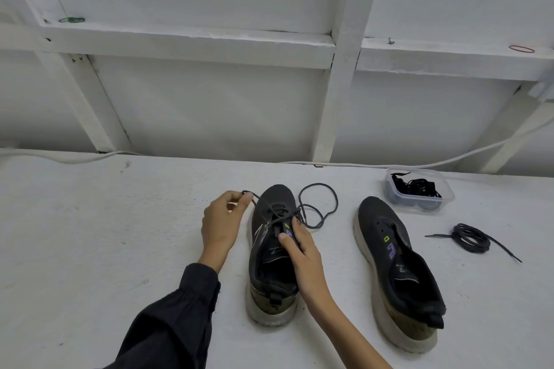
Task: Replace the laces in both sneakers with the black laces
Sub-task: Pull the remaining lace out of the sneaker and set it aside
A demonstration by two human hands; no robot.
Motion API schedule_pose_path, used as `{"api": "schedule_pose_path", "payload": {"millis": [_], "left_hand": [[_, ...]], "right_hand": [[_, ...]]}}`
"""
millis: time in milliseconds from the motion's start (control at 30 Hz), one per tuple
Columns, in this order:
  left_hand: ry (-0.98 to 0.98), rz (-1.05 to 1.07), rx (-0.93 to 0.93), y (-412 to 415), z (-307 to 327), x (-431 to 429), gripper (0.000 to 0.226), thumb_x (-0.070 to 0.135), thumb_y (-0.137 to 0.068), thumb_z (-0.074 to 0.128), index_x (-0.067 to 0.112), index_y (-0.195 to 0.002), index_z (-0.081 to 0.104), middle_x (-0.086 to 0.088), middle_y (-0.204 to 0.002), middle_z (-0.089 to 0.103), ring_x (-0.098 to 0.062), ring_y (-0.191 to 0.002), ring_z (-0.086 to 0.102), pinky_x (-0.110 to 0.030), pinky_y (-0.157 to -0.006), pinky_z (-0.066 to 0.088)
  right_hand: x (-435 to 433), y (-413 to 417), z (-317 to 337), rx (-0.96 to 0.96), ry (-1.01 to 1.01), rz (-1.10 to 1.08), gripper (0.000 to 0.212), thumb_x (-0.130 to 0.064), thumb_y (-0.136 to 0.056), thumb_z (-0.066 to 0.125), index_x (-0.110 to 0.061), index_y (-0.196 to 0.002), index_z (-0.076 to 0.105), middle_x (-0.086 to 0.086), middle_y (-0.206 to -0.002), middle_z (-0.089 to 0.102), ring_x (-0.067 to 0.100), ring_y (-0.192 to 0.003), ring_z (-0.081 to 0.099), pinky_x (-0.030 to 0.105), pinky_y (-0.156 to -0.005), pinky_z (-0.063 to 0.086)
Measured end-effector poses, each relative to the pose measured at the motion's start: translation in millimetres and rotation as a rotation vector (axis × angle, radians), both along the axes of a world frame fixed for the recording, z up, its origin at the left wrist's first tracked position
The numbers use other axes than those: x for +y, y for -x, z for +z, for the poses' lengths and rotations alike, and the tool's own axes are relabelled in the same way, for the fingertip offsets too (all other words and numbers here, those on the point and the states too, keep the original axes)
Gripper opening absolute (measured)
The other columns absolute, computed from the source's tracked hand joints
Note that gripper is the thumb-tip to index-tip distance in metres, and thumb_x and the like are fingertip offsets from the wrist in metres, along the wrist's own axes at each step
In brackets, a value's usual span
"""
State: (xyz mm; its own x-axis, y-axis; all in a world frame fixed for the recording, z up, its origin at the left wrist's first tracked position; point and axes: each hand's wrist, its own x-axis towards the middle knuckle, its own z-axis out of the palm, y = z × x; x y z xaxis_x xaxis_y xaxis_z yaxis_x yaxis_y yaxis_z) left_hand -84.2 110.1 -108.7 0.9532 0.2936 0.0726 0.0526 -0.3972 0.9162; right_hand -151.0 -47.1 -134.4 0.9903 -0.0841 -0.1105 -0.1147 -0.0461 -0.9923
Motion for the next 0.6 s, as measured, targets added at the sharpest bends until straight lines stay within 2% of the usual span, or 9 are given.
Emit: {"api": "schedule_pose_path", "payload": {"millis": [100,133,200,267,333,400,500,600], "left_hand": [[-0.022,-0.199,0.158,3,-7,-1,0.047,0.073,-0.068,0.065,0.027,-0.078,0.07,0.012,-0.078,0.07,-0.009,-0.079,0.063,-0.031,-0.075,0.049],[-0.042,-0.253,0.201,4,-11,-1,0.051,0.076,-0.062,0.064,0.029,-0.078,0.071,0.012,-0.079,0.071,-0.008,-0.081,0.065,-0.032,-0.078,0.052],[-0.075,-0.27,0.205,4,-16,-2,0.044,0.071,-0.062,0.065,0.031,-0.079,0.071,0.011,-0.081,0.072,-0.01,-0.084,0.067,-0.038,-0.083,0.055],[-0.021,-0.125,0.108,2,-11,-1,0.031,0.06,-0.074,0.068,0.03,-0.081,0.069,0.01,-0.083,0.07,-0.014,-0.085,0.066,-0.041,-0.083,0.055],[0.159,0.094,-0.019,-1,0,1,0.019,0.046,-0.087,0.067,0.029,-0.08,0.065,0.009,-0.083,0.067,-0.016,-0.082,0.062,-0.042,-0.081,0.053],[0.264,0.168,-0.081,-3,10,4,0.018,0.04,-0.089,0.065,0.026,-0.079,0.064,0.009,-0.082,0.065,-0.015,-0.08,0.059,-0.04,-0.078,0.051],[0.23,-0.034,0.033,4,12,0,0.024,0.044,-0.086,0.068,0.02,-0.079,0.067,0.006,-0.076,0.065,-0.011,-0.075,0.057,-0.031,-0.069,0.047],[0.144,-0.276,0.207,11,-2,-5,0.018,0.039,-0.078,0.077,0.022,-0.078,0.072,0.009,-0.074,0.07,-0.002,-0.069,0.061,-0.023,-0.066,0.045]], "right_hand": [[0,-1,1,-0.004,0.008,0.005,0.055,-0.029,-0.096,0.059,-0.023,-0.148,0.041,-0.013,-0.151,0.039,0.001,-0.138,0.034,0.026,-0.117,0.027],[0,-1,2,-0.003,0.01,0.004,0.055,-0.031,-0.096,0.059,-0.023,-0.148,0.041,-0.013,-0.151,0.039,0.002,-0.138,0.034,0.026,-0.117,0.027],[1,0,2,-0.011,0.018,0.001,0.06,-0.041,-0.092,0.06,-0.025,-0.147,0.042,-0.012,-0.151,0.04,0.002,-0.138,0.035,0.03,-0.118,0.028],[2,1,3,-0.013,0.018,-0.001,0.07,-0.052,-0.084,0.06,-0.027,-0.147,0.043,-0.013,-0.15,0.042,0.001,-0.138,0.036,0.033,-0.119,0.028],[2,1,4,-0.006,0.006,-0.004,0.067,-0.048,-0.087,0.061,-0.025,-0.147,0.042,-0.012,-0.15,0.042,0.003,-0.138,0.036,0.034,-0.119,0.028],[1,1,2,-0.001,0.002,-0.006,0.063,-0.041,-0.092,0.061,-0.024,-0.148,0.04,-0.011,-0.151,0.041,0.005,-0.139,0.036,0.035,-0.119,0.028],[2,1,3,0.005,0.001,-0.012,0.067,-0.046,-0.088,0.06,-0.025,-0.149,0.04,-0.011,-0.151,0.041,0.004,-0.139,0.035,0.037,-0.119,0.027],[3,0,4,-0.007,0.027,-0.009,0.076,-0.057,-0.079,0.057,-0.026,-0.147,0.043,-0.012,-0.149,0.043,0.003,-0.138,0.036,0.037,-0.119,0.029]]}}
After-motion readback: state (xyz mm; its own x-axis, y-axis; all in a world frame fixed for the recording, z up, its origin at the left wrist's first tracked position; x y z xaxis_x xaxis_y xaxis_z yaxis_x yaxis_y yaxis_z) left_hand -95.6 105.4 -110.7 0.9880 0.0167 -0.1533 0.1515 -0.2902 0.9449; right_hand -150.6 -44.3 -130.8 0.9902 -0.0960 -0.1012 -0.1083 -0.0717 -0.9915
